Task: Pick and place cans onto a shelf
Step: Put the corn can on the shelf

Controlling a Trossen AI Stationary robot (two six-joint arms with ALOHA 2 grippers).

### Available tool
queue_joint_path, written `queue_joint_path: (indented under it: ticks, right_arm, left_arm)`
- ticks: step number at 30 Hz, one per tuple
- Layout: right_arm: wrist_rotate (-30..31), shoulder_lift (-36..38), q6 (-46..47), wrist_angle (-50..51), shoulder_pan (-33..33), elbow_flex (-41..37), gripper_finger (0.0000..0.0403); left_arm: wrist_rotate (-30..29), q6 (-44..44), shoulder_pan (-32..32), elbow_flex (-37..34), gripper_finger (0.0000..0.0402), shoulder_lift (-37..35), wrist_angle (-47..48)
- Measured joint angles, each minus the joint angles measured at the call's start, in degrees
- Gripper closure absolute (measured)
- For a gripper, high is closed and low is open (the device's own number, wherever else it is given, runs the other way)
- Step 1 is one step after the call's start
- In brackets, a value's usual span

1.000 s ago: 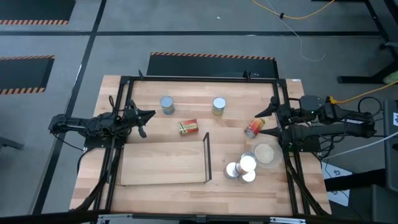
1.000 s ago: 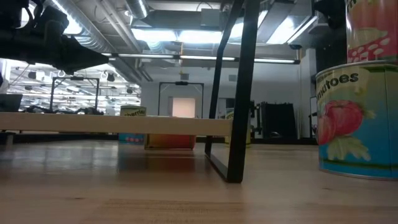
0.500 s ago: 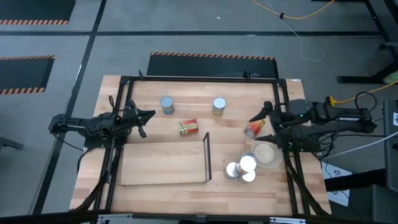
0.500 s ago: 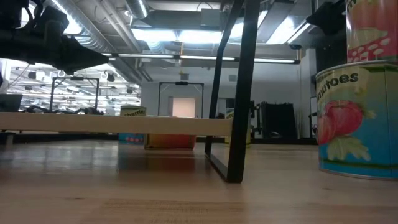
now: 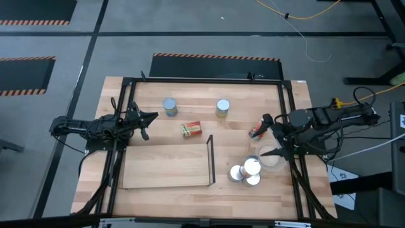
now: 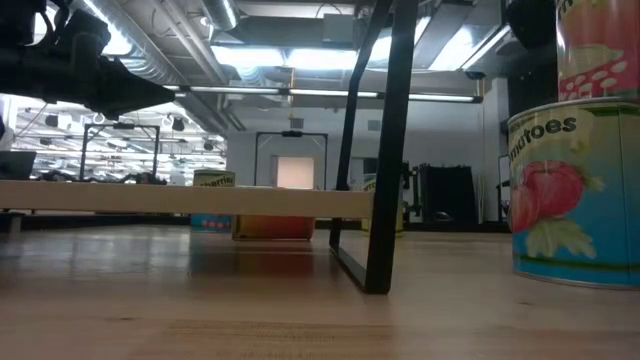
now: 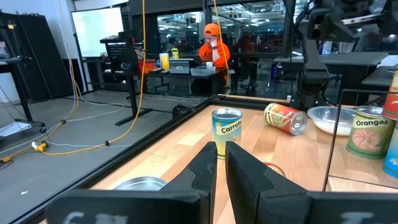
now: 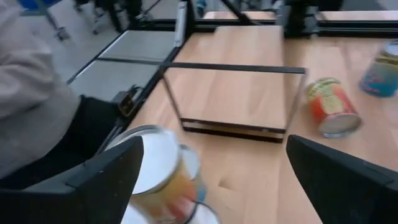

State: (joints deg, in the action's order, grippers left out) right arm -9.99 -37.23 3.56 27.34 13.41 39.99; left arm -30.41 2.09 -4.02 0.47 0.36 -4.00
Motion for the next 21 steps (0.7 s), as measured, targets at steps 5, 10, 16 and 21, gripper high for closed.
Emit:
queue_joint_path:
  ticks: [5,10,16,21]
  right_arm:
    - [-0.31,-1.07,-0.81,-1.21,3.09,0.00,0.0003]
    - [-0.30,-2.06,2.31,-3.06,5.82,-0.02,0.0003]
    - [-0.22,-2.88,2.16,-3.21,8.19,-0.04,0.0003]
    - [-0.14,-2.91,2.16,-2.98,9.77,-0.07,0.0003]
  left_arm:
    - [0.00,-0.02,0.01,0.00,0.0374,-0.02,0.01]
    - [0.00,0.00,0.01,0.00,0.0374,0.00,-0.01]
    - [0.00,0.00,0.01,0.00,0.0374,-0.02,-0.01]
    - [0.00,-0.02,-0.01,0.00,0.0374,-0.01,0.00]
